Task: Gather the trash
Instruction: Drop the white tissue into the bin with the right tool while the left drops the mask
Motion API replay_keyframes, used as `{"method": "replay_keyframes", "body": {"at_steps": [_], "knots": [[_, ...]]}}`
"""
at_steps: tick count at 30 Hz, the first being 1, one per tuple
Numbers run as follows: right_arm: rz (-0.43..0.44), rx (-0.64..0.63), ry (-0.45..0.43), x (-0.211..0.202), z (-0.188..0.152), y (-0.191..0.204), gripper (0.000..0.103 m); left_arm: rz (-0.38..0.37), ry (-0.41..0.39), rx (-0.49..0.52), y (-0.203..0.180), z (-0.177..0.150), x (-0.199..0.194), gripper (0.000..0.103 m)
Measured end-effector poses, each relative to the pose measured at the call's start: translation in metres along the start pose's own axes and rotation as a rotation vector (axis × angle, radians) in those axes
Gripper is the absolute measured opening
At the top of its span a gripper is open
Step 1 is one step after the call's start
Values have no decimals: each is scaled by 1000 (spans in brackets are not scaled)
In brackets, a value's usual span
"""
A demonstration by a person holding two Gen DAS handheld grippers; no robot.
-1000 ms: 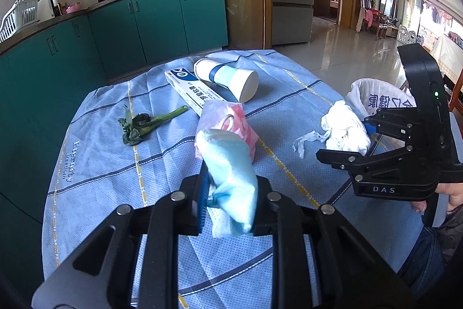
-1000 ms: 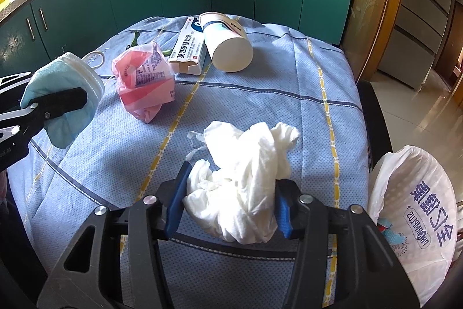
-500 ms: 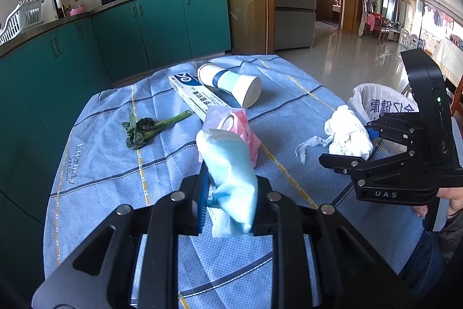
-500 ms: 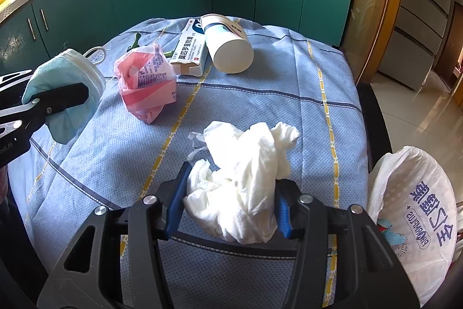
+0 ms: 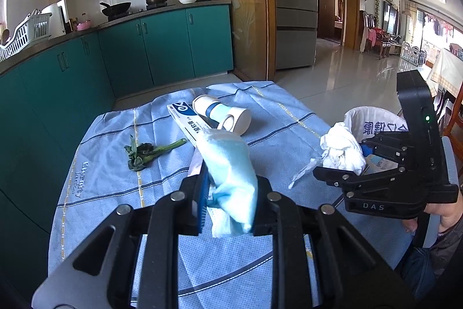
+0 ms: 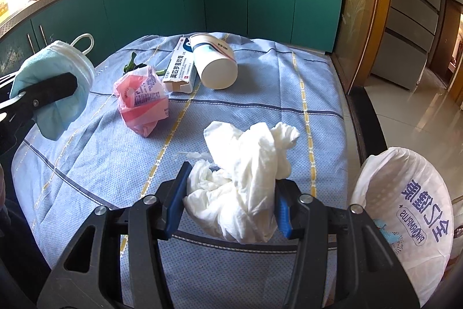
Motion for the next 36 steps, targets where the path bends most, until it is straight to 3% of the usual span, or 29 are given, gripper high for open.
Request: {"method": "replay_keyframes", "body": {"at_steps": [14, 36], "knots": [[-66, 106, -82, -50, -12, -57, 52, 10, -24, 6, -36, 7, 2, 22], [-224, 251, -134, -107, -50, -138, 52, -71, 11, 53, -115, -1, 27, 22]]}}
Point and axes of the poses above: each gripper's, at about its wrist camera, not at the fingertips, and x roughly the way its jaws point, y to its left, z to its top, the point moved 3 cm from there along x, roughly the way its jaws point, and after that the axes turned 5 degrees about -x, right-handed, at the moved point
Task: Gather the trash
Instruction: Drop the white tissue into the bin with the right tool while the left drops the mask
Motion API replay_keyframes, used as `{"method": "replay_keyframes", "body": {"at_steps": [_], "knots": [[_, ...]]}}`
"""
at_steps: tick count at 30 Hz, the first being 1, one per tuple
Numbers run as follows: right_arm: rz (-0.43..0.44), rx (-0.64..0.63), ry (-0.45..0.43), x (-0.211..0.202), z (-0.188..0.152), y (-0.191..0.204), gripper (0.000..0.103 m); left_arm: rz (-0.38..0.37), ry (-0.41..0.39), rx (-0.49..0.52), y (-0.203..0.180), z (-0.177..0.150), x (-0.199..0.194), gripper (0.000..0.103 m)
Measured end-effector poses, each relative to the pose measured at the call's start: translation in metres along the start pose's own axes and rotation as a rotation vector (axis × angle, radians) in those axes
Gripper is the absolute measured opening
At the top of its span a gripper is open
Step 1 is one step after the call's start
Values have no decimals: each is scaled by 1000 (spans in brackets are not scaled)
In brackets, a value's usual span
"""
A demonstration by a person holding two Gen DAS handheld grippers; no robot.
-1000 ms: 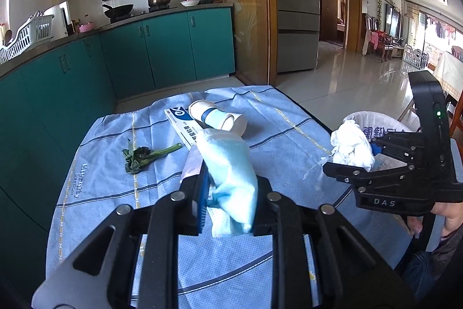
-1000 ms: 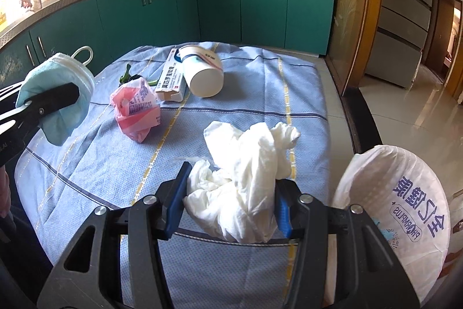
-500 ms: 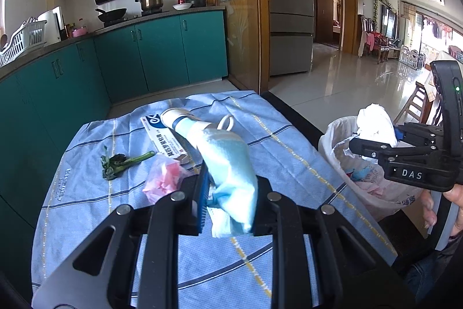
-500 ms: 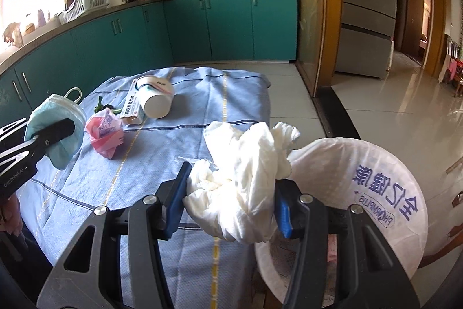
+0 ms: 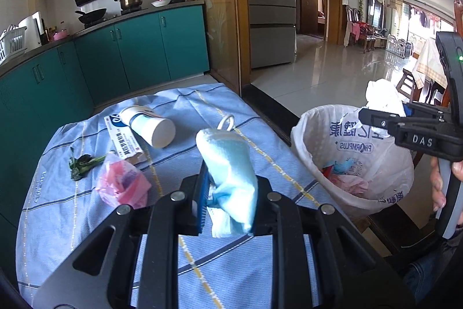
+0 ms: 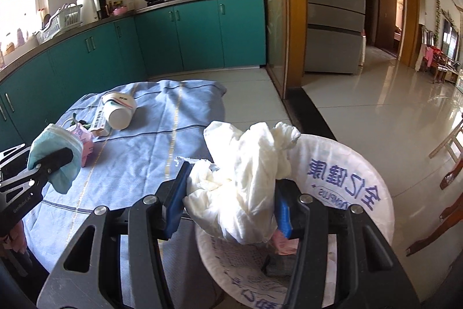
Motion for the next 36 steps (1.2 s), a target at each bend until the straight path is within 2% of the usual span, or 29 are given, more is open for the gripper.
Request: {"method": "replay_keyframes", "body": {"at_steps": [3, 7, 10, 16, 20, 21, 23, 24, 25, 27, 30, 32, 36], "knots": [[-30, 26, -1, -6, -4, -17, 52, -15, 8, 17, -11, -2, 5, 22], [-68, 58, -11, -15, -8, -37, 52, -117, 65, 33, -37, -6, 19, 22], [-96, 98, -23, -23, -9, -54, 52, -139, 62, 94, -61, -5, 32, 22], [-167, 161, -8, -23, -17, -86, 52, -235, 94, 116, -107, -2, 61, 22], [-197, 162, 13, -19, -22, -93, 52, -328, 93, 160, -147, 3, 70, 24], [-208, 157, 16, -19, -23, -95, 52, -342, 100, 168, -154, 2, 72, 26], [-222, 156, 22, -18, -25, -98, 52, -381, 128, 193, -171, -3, 81, 44], [-225, 160, 28, -18, -26, -100, 52, -393, 152, 212, -179, -9, 85, 71], [-226, 166, 33, -16, -27, -101, 52, -391, 156, 222, -182, -14, 86, 77], [-227, 180, 50, -13, -29, -104, 54, -385, 158, 247, -185, -22, 85, 77], [-234, 182, 76, -6, -31, -101, 61, -330, 134, 262, -177, -20, 81, 77], [-231, 176, 74, -4, -29, -96, 70, -320, 110, 232, -161, -13, 72, 77], [-240, 175, 43, -5, -23, -86, 80, -301, 71, 132, -121, 3, 57, 81]]}}
Point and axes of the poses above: each gripper's, at about its wrist camera, not at the fingertips, and x roughly the way its jaws point, y to its left, z to its top, the point moved 3 cm from there along x, roughly the way its jaws point, and after that the axes turned 5 degrees about -x, right-handed, at the moved point
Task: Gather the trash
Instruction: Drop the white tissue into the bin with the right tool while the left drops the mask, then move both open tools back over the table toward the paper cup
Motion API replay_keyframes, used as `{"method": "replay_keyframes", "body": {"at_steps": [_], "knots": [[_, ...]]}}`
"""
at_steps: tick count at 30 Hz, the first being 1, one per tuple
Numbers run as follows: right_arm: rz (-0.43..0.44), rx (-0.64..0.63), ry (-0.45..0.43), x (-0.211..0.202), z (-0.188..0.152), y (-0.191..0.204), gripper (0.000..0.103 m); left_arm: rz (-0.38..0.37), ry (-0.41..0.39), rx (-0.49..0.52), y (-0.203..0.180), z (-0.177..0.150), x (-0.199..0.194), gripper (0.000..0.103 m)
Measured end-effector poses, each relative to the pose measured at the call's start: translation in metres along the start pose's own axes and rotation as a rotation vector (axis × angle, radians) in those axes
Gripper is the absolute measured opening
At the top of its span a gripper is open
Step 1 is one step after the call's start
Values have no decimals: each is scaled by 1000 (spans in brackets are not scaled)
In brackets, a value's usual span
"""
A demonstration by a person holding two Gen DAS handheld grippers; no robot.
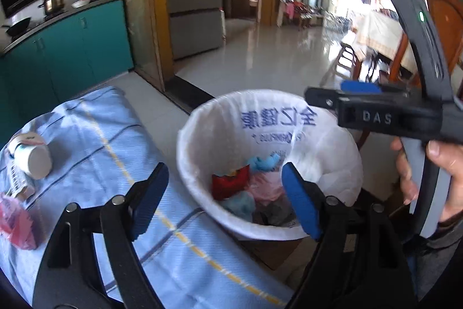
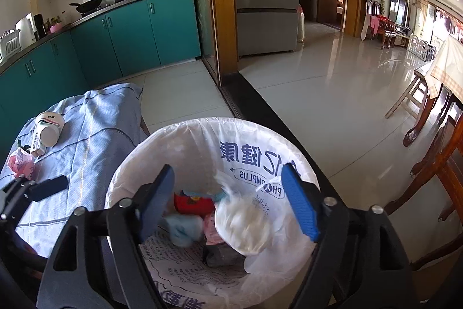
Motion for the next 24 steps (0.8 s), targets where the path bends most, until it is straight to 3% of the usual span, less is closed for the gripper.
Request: {"method": "replay_keyframes", "body": {"at_steps": [8, 13, 18, 24], "knots": [[109, 57, -5, 9, 19, 45, 87, 292, -100, -75, 95, 16, -57, 85], [168, -21, 8, 20, 28, 104, 89, 374, -134, -178, 163, 21, -94, 87], [256, -96, 38, 31, 26, 163, 89, 487, -134, -238, 217, 5, -124, 87], [294, -167, 73, 42, 17, 209, 89, 514, -156, -431, 276, -14, -165, 90]]}}
Point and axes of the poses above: each gripper's, at about its wrist camera, not at the fingertips, and x roughly the way its jaws point, y to its left, z to its top, the point moved 3 cm from there along x, roughly the way its jaws point, and after that the axes turned 5 degrees about -x, right-handed, at the moved point
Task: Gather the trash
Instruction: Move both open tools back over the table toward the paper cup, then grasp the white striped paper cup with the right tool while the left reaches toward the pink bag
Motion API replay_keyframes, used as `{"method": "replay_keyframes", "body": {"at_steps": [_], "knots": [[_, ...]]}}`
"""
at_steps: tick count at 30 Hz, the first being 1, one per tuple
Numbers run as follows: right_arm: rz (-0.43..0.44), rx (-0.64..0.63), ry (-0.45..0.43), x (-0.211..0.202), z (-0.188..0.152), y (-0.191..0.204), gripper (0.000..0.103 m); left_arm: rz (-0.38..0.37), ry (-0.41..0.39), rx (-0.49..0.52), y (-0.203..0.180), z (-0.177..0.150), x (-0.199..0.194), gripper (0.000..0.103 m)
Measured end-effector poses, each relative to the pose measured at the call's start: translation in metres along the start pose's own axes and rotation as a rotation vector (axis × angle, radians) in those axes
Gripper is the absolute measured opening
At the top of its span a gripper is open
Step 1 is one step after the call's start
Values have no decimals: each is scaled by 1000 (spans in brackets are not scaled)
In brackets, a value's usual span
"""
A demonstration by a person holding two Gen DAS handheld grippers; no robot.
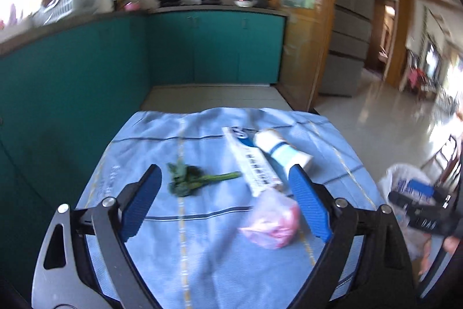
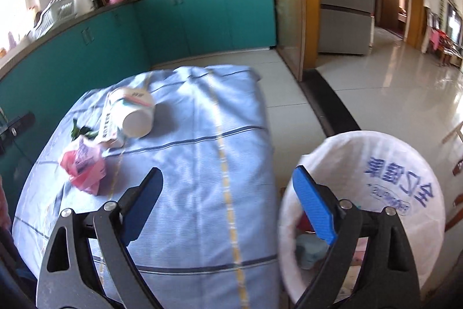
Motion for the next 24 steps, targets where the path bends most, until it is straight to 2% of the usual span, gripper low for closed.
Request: {"method": "replay_keyframes", "body": {"at_steps": [5, 11, 17, 24], "knots": [[53, -10, 24, 12, 6, 20, 89, 37, 9, -71, 43, 7, -3, 90], [118, -79, 24, 29, 37, 53, 89, 37, 50, -191, 82, 12, 12, 90], [134, -137, 13, 67, 70, 81, 89, 106, 93, -157, 85, 11, 38, 90], [316, -145, 93, 127, 96, 116, 89, 121, 170, -183, 94, -2, 63, 91]]}}
Point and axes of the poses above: each gripper's, at about its wrist camera, not at the fingertips, and x roughly the way its jaws point, y to its left, z to its top, the point moved 3 cm from there along x, roughly the way its jaws point, and after that the axes turned 5 degrees about -x, right-handed, at the moved point
